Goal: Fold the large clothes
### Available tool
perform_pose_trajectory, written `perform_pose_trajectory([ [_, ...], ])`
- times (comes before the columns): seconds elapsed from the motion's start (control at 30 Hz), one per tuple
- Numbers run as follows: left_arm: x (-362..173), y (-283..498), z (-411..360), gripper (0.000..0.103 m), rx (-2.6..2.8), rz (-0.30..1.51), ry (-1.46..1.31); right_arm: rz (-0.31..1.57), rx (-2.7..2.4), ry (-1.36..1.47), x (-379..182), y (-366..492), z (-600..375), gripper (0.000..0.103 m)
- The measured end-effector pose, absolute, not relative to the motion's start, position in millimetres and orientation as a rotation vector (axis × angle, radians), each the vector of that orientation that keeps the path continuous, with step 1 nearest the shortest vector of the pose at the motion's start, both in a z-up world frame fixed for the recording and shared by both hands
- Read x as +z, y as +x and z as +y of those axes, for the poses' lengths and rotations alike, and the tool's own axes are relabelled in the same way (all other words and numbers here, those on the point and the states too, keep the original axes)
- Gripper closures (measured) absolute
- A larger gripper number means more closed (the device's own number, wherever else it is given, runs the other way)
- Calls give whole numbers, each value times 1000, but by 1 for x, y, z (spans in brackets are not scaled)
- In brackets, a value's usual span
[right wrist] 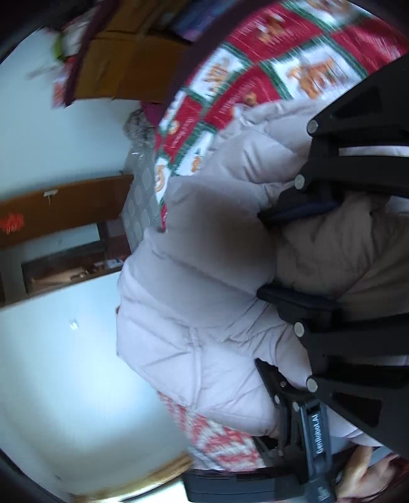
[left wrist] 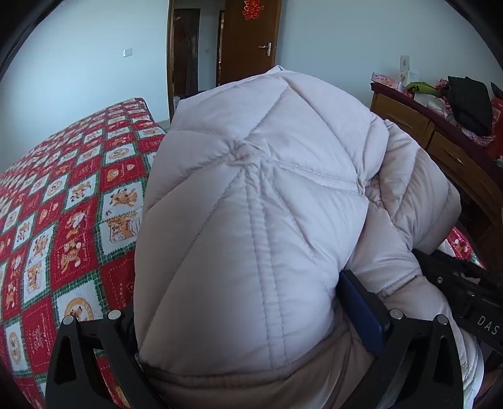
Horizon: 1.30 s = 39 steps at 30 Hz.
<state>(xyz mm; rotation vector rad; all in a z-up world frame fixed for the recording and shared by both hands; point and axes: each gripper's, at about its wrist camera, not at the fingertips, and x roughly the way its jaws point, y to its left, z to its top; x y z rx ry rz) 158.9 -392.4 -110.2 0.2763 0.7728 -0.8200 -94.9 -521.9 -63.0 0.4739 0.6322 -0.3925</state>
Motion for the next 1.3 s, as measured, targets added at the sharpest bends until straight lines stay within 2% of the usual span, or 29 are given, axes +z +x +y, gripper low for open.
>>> perform_pose_trajectory([
  [0.33,-105,153,-394,0,-774,765,323,666,-444,456,-74,-81,-511,59],
  [0.43,-96,145,-383,0,-785,811,347,701,-475,408,-67,-85,-502,53],
  [0.5,-86,130,-372,1,-768,788,383,703,-519,391,-60,-98,-493,38],
  [0.57,-76,114,-363,1,-752,731,411,667,-540,392,-49,-117,-482,28],
  [0.77,-54,58,-344,1,-768,625,425,540,-551,365,-21,-180,-433,27],
  [1.0,-64,13,-326,1,-830,638,395,483,-638,338,-15,-234,-418,14],
  [1.13,-73,9,-315,1,-855,704,361,523,-645,352,-18,-237,-417,11],
  [1.3,-69,0,-300,1,-834,701,370,544,-651,352,-17,-238,-409,11],
])
